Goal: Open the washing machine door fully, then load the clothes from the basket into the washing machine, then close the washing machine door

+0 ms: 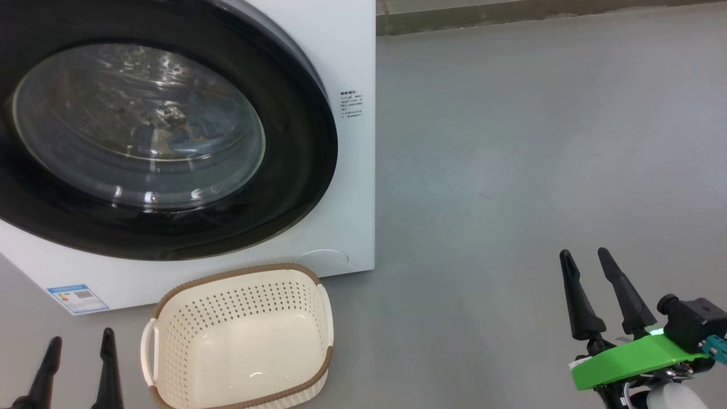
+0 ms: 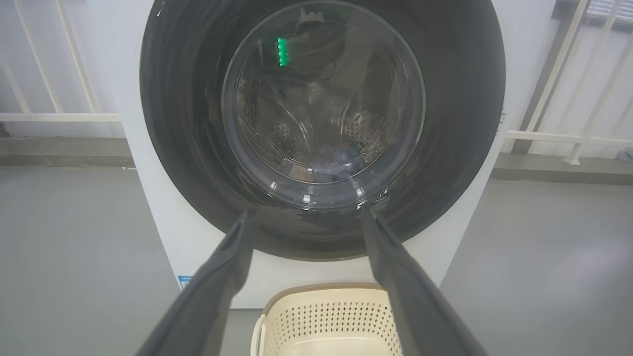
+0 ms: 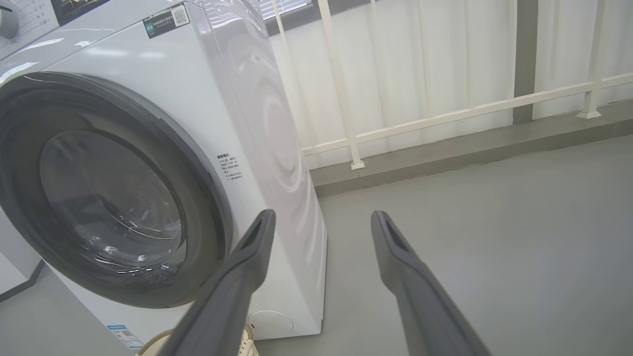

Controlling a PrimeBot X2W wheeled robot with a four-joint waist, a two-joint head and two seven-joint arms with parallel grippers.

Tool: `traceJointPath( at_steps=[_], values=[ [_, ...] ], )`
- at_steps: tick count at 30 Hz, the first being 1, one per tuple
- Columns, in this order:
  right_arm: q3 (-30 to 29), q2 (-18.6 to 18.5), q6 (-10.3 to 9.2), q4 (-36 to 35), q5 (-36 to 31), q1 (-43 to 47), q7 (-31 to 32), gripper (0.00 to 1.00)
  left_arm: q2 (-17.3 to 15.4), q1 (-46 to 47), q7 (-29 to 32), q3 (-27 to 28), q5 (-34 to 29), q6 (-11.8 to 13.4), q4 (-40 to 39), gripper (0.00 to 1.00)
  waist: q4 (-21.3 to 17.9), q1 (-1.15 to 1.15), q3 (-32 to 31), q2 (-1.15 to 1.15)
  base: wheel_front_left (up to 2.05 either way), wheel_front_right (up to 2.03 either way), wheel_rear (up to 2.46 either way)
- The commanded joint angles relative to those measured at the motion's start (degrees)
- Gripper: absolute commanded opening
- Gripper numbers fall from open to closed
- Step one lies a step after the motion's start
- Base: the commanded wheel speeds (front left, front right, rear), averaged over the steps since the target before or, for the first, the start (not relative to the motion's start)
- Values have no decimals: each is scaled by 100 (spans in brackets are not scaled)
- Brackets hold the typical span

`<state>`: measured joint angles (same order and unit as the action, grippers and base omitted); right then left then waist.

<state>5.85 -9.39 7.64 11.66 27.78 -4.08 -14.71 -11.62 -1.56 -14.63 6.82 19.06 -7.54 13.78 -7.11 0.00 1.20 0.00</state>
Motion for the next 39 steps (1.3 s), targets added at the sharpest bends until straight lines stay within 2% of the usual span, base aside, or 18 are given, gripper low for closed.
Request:
traceJointPath(
  at_steps=[1, 28, 29, 32, 39],
  values=[
    [84, -85, -15, -161, -27, -28, -29, 100, -151, 103, -37, 231, -40, 5, -117, 100, 3, 0, 3, 0, 0, 0, 0],
    [58, -50, -15, -209, -52, -38, -29, 100, -107, 70, -37, 300, 42, 5, -122, 100, 70, 0, 37, 0, 0, 0, 0],
    [-43, 8, 0, -50, -2, 0, 0, 0, 14, -7, 0, 94, 9, 0, -2, 0, 70, 0, 37, 0, 0, 0, 0],
    [-26, 80, 1, 133, 11, 36, 6, 0, 127, -16, 13, 64, 20, 0, 151, 0, 72, 0, 39, 0, 0, 0, 0],
    [-77, 101, 0, 132, 386, 29, 110, 0, 168, 33, 149, 77, 424, 0, 151, 0, 109, 9, 20, 0, 0, 0, 0]
  ],
)
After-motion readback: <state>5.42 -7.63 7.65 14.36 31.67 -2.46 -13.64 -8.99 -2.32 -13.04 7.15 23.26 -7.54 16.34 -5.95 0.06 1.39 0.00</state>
